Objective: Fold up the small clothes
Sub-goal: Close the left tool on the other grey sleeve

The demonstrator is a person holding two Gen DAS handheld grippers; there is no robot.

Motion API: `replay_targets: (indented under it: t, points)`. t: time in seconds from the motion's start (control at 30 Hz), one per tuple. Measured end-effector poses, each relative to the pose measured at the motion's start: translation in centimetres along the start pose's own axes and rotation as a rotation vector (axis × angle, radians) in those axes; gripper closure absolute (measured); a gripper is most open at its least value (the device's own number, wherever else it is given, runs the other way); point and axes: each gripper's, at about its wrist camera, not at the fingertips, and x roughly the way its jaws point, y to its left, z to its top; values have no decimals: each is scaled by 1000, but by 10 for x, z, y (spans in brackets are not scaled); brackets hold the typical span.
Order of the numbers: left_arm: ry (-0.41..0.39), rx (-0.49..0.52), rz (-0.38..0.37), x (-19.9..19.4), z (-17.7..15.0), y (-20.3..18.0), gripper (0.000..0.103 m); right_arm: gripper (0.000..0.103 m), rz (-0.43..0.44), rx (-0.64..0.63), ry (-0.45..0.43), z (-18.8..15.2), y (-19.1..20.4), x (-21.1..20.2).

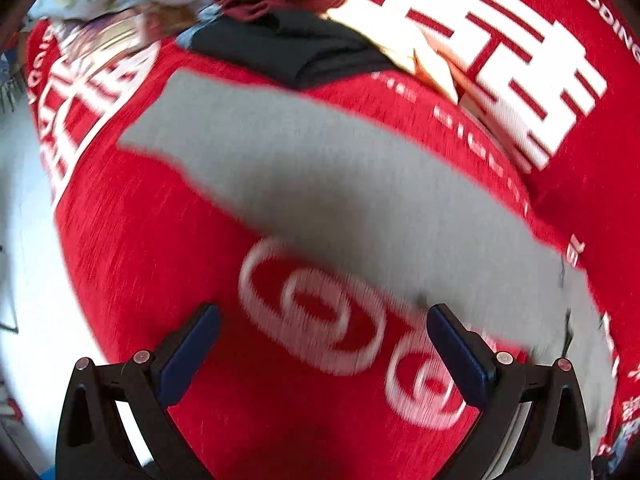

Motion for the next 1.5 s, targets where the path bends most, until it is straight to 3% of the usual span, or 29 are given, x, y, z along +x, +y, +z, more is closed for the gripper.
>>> replay_targets:
  t: [0.23, 0.4, 0.47, 0.5, 0.57, 0.63, 0.73, 0.83, 0.9, 0.97, 1.03, 1.07, 1.13, 1.2, 1.27, 1.33, 1.43, 1.5]
  points:
    - [-43, -77, 191, 34, 59, 8, 0, 1, -4, -69, -13, 25, 29, 13]
    - [-96, -103, 161, 32, 67, 20, 3, 1, 20, -123, -11, 68, 70, 45]
    - [-150, -102, 194, 24, 63, 24, 44, 1, 53, -133, 3, 87, 95, 62]
    - [-165, -102, 171, 19, 63, 29, 53, 1, 60, -135, 16, 94, 105, 72]
    - [-155, -121, 109, 18, 70, 39, 90, 1, 60, -134, 50, 109, 131, 96]
    - [-116, -170, 14, 19, 77, 53, 91, 1, 50, -122, 86, 117, 151, 117]
    - [-91, -201, -34, 16, 84, 61, 92, 1, 28, -113, 154, 121, 191, 146]
    - [-120, -200, -54, 5, 84, 56, 92, 1, 46, -166, 164, 112, 238, 151]
    - [-141, -179, -55, -7, 83, 51, 92, 1, 114, -255, 172, 100, 277, 145]
    - [-162, -163, -64, -20, 84, 46, 92, 1, 260, -323, 201, 88, 307, 127]
    - [-178, -157, -86, -32, 86, 43, 92, 2, 395, -368, 203, 83, 319, 105]
    - [-184, -153, -94, -38, 86, 43, 92, 2, 409, -376, 181, 84, 318, 95]
    - [-197, -137, -98, -50, 87, 39, 92, 2, 375, -361, 128, 92, 303, 82]
    - [-214, -110, -91, -58, 85, 34, 92, 2, 279, -311, 94, 108, 276, 83]
    - [-222, -78, -77, -63, 84, 25, 92, 2, 121, -235, 112, 127, 245, 101]
    - [-226, -53, -71, -67, 81, 19, 92, 2, 40, -166, 155, 137, 222, 121]
    - [-225, -38, -69, -74, 77, 13, 92, 2, -10, -189, 212, 131, 236, 141]
    - [-226, -27, -59, -77, 76, 10, 92, 2, 54, -253, 231, 120, 267, 142]
